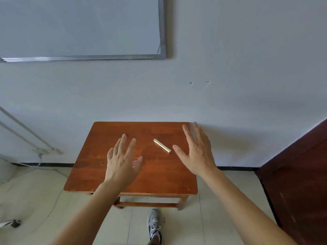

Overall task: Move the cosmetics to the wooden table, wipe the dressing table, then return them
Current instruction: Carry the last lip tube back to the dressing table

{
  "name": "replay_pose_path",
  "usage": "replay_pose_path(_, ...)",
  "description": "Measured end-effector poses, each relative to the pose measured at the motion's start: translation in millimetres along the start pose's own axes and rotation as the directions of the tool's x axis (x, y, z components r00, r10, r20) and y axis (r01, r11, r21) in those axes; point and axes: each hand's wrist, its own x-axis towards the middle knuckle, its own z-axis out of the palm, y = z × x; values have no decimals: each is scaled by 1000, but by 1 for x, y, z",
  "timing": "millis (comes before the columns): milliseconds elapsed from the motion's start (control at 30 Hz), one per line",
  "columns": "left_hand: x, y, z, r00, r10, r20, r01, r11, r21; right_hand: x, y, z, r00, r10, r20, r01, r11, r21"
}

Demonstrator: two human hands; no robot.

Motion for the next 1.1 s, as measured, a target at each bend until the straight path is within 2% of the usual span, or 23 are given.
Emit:
replay_pose_path(267, 84, -54, 96, 952, -63, 300, 74, 997, -27, 81, 10, 106, 955, 163, 249, -160, 987, -31)
replay_pose_path(400, 96, -71, 138, 909, -63, 412, 65, 998, 10, 93, 5, 161, 882, 229, 412, -244, 970, -17)
replay_pose_path(467, 91, -75, 154, 893, -86, 443, 86, 996, 20, 88, 4, 183, 859, 261, 439, -289, 957, -5)
replay_pose_path(533, 87, -77, 163, 903, -96, 419, 110, 994, -9, 82, 6, 198, 869, 289, 401, -304, 952, -27)
replay_pose_path(633, 83, -78, 171, 947, -47, 318, 109, 978, -180, 77, 10, 209, 889, 285, 357, -270, 958, -94)
replay_pose_path(800, 97, -78, 166, 968, 14, 250, 62, 954, -294, 81, 12, 206, 893, 272, 359, -270, 961, -55)
replay_pose_path(933, 123, -64, 144, 981, 90, 170, -32, 947, -319, 92, 14, 176, 919, 274, 285, -275, 961, -37)
replay_pose_path(1100, 156, -22, 89, 975, 222, -23, -217, 918, -331, 99, 22, 98, 958, 275, 85, -276, 961, 2)
